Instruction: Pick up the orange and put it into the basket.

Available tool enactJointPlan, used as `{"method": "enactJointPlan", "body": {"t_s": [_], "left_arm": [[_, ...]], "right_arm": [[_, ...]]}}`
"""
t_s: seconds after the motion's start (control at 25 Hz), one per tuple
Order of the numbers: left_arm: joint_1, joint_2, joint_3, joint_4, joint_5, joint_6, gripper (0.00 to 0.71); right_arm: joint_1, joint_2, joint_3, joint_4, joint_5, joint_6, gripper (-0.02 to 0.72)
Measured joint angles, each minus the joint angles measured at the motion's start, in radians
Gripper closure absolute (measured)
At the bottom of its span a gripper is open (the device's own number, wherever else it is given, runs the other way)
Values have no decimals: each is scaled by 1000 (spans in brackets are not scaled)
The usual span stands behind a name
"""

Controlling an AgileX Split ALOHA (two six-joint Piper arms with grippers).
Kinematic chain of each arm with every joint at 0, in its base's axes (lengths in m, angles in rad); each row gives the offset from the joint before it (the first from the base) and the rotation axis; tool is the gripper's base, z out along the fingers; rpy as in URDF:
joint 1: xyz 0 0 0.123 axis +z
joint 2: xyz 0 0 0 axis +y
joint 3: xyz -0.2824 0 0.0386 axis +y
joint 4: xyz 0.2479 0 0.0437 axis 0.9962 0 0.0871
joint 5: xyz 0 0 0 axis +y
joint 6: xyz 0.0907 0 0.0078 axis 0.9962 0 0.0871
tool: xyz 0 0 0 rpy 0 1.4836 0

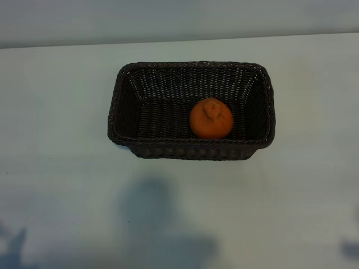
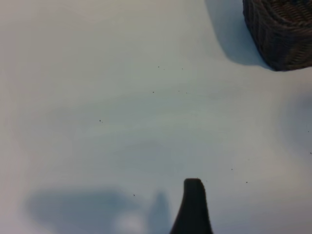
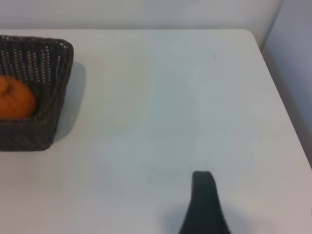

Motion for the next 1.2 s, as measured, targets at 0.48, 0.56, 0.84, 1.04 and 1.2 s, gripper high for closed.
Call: {"method": "enactJointPlan", "body": {"t_s": [0.48, 0.56, 0.84, 1.04, 1.2], "left_arm": [[0, 0, 0, 0, 0, 0, 117], [0, 0, 0, -1, 0, 0, 117], [0, 0, 0, -1, 0, 0, 117], [0, 0, 0, -1, 0, 1, 117], [0, 0, 0, -1, 0, 1, 117]], "right_arm": [[0, -29, 160, 1, -26, 6, 117], [0, -29, 169, 1, -29, -10, 116], [0, -29, 182, 9, -54, -39, 133], [0, -29, 241, 38, -72, -44, 136], [0, -29, 255, 67, -99, -66, 137]]}}
